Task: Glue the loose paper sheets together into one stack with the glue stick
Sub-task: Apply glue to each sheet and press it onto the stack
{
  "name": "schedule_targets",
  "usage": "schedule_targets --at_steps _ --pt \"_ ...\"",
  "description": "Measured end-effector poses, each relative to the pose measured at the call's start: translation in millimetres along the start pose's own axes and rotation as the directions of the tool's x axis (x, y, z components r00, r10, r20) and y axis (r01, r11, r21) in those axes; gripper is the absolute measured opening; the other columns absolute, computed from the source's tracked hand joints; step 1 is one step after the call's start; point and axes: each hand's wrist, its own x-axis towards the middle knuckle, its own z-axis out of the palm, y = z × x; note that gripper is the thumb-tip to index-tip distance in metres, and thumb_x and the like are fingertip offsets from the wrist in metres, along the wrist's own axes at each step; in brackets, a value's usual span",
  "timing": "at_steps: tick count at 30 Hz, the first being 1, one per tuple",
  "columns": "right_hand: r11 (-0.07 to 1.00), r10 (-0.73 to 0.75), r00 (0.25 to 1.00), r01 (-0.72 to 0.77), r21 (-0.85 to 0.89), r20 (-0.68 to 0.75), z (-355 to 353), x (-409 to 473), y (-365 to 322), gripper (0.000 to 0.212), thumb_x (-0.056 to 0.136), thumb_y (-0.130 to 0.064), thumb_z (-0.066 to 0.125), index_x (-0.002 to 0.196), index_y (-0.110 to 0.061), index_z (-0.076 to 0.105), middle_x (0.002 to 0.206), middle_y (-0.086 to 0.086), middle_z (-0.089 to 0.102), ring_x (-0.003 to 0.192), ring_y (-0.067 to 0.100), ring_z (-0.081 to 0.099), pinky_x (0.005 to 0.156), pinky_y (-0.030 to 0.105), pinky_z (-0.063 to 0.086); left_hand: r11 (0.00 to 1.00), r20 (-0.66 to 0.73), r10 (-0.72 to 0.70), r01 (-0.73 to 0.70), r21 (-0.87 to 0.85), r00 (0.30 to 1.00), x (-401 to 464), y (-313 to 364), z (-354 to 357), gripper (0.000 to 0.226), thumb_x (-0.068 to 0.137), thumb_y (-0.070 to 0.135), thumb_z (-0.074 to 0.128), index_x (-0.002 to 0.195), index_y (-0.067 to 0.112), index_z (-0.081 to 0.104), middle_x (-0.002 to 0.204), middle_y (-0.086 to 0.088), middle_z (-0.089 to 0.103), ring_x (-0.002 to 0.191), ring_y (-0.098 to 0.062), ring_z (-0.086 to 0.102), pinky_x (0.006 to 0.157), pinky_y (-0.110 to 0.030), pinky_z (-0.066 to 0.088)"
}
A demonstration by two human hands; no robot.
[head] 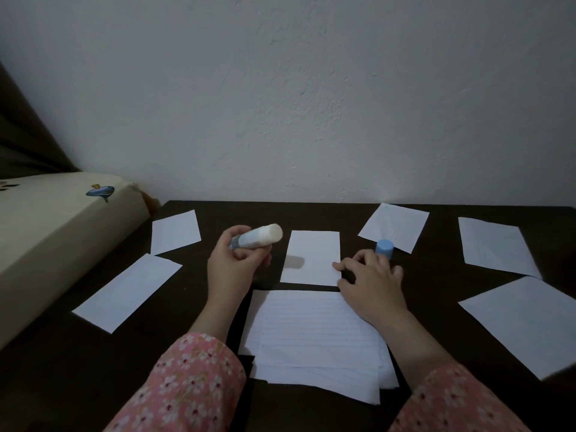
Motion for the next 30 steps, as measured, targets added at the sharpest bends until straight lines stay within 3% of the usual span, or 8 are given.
schedule_targets --at_steps 5,10,15,21,23,25,28,30 --pt "1.000 -0.012 1.000 0.012 0.008 -0.015 0 -1 1 0.035 0.093 -0.035 0.046 0.127 -0.040 0.052 0.125 -0.008 0.038 0.120 0.013 0.032 0.099 0.039 0.024 0.969 -0.010 0.002 0.000 0.246 1.000 5 -8 1 0.044 0.081 0.048 0.065 0.117 0.022 0.060 0.105 0.003 0.061 0.091 -0.009 0.057 0.073 -0.024 0.045" --pt "0.995 -0.062 0.998 0.062 0.078 -0.004 0 -1 1 0.037 0.091 -0.022 0.046 0.124 -0.036 0.056 0.132 -0.016 0.042 0.123 0.011 0.031 0.101 0.039 0.023 0.960 0.032 -0.075 0.063 0.273 0.997 5 -11 5 0.044 0.086 0.038 0.064 0.125 0.018 0.056 0.125 -0.001 0.060 0.107 -0.010 0.052 0.087 -0.028 0.044" --pt "0.992 -0.070 0.997 0.071 0.106 -0.014 1 -4 1 0.038 0.090 -0.022 0.047 0.124 -0.037 0.056 0.135 -0.021 0.045 0.128 0.012 0.031 0.108 0.042 0.020 0.932 0.039 -0.028 0.012 0.362 0.999 7 -13 12 0.048 0.083 0.037 0.069 0.125 0.017 0.058 0.123 -0.002 0.060 0.108 -0.013 0.055 0.092 -0.032 0.047" --pt "0.995 -0.082 0.995 0.085 0.053 -0.047 -2 -5 0 0.040 0.091 -0.030 0.050 0.130 -0.036 0.053 0.133 -0.018 0.048 0.122 0.010 0.039 0.106 0.039 0.025 0.921 -0.054 0.024 -0.001 0.389 0.998 3 -13 12 0.066 0.070 0.041 0.080 0.126 0.019 0.052 0.119 0.004 0.053 0.100 -0.011 0.053 0.079 -0.024 0.045" --pt "0.996 -0.080 0.995 0.082 0.035 -0.062 -4 -5 1 0.041 0.091 -0.034 0.051 0.132 -0.036 0.052 0.133 -0.016 0.049 0.122 0.010 0.041 0.106 0.039 0.027 0.937 -0.193 0.091 -0.018 0.350 0.977 -4 -7 11 0.059 0.071 0.044 0.078 0.117 0.020 0.049 0.110 0.002 0.050 0.091 -0.012 0.053 0.070 -0.021 0.044" --pt "0.997 -0.071 0.995 0.073 0.028 -0.072 -5 -7 4 0.040 0.092 -0.037 0.051 0.131 -0.035 0.053 0.131 -0.014 0.050 0.120 0.011 0.042 0.104 0.039 0.030 0.946 -0.234 0.221 -0.150 0.287 0.947 -15 4 11 0.040 0.079 0.042 0.071 0.105 0.022 0.049 0.095 0.000 0.053 0.079 -0.011 0.052 0.063 -0.019 0.040" --pt "0.997 -0.062 0.995 0.065 0.041 -0.075 -8 -12 7 0.035 0.091 -0.043 0.052 0.125 -0.035 0.057 0.127 -0.014 0.051 0.118 0.010 0.042 0.102 0.038 0.032 0.881 0.006 0.358 -0.340 0.330 0.934 -31 20 25 0.016 0.085 0.031 0.067 0.090 0.025 0.053 0.079 0.007 0.053 0.068 -0.003 0.051 0.059 -0.014 0.041" --pt "0.997 -0.043 0.994 0.050 0.065 -0.100 -14 -16 11 0.034 0.091 -0.047 0.053 0.122 -0.035 0.058 0.125 -0.013 0.052 0.118 0.010 0.043 0.101 0.038 0.035 0.814 0.201 0.319 -0.377 0.442 0.926 -37 19 43 0.011 0.086 0.030 0.066 0.092 0.026 0.058 0.086 0.010 0.056 0.077 -0.002 0.055 0.067 -0.014 0.044"
